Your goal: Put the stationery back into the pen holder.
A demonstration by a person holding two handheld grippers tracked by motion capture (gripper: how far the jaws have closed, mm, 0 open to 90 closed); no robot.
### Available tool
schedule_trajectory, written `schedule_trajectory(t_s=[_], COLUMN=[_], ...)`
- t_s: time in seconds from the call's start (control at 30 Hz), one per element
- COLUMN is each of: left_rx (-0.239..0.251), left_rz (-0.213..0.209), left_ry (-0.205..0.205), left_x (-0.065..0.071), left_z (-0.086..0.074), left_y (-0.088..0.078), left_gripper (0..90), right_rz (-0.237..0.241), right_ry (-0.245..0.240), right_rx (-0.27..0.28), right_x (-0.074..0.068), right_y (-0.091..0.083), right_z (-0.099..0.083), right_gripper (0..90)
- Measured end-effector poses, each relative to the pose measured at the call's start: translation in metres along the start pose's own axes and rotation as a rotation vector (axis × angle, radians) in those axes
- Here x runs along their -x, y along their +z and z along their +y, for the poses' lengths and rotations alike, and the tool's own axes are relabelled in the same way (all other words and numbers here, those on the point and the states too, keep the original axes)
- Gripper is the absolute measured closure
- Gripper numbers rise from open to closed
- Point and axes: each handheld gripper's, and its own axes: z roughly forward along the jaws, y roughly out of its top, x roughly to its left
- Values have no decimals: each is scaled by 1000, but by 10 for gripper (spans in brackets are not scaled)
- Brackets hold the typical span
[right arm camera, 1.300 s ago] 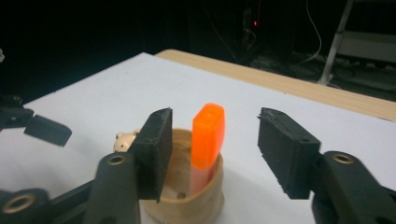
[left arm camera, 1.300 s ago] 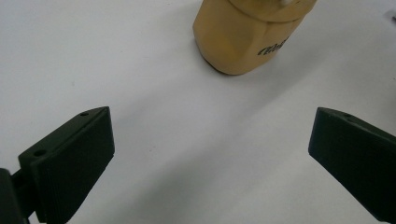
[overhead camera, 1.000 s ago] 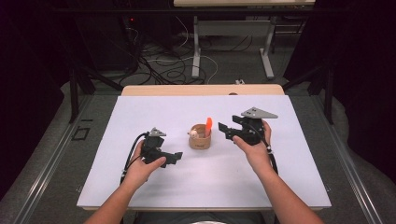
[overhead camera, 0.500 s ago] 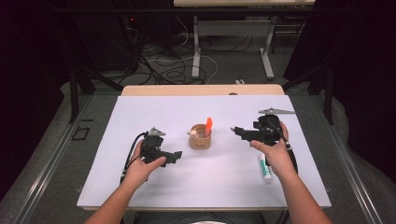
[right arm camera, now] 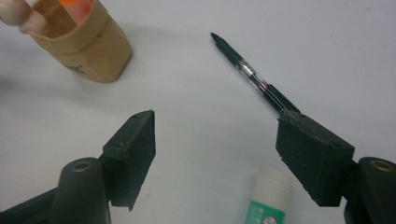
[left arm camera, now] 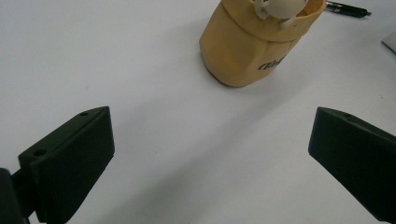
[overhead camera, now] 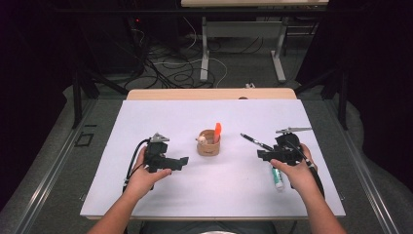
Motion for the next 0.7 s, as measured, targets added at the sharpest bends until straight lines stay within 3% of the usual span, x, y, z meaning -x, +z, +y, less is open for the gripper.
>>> schedule_trajectory(t_s=[0.1,0.23,0.3,0.53,0.6,0.7], left_rx=[12,31,28,46,41,31], left_rz=[-10,-20,-23,-41,-42,-45], left_ry=[-3,-18,-6,-15,-11,-6], left_x=[1,2,0,1,0,-3], left_z=[0,-2,-3,-7,-9,-10], left_y=[-3,-8,-11,-19,-20,-19], left_gripper=[4,5,6,10,10,13], right_rz=[-10,-14,-20,-66,-56,-62], right_ry=[-1,10,8,95,127,136], right_rx=[-15,-33,-49,-90,-97,-128], right_x=[3,7,10,17,19,22], right_y=[-4,-7,-7,-10,-10,-10], right_z=[-5,-12,-16,-22,-25,-27], right_gripper=[354,362,362,458,469,482])
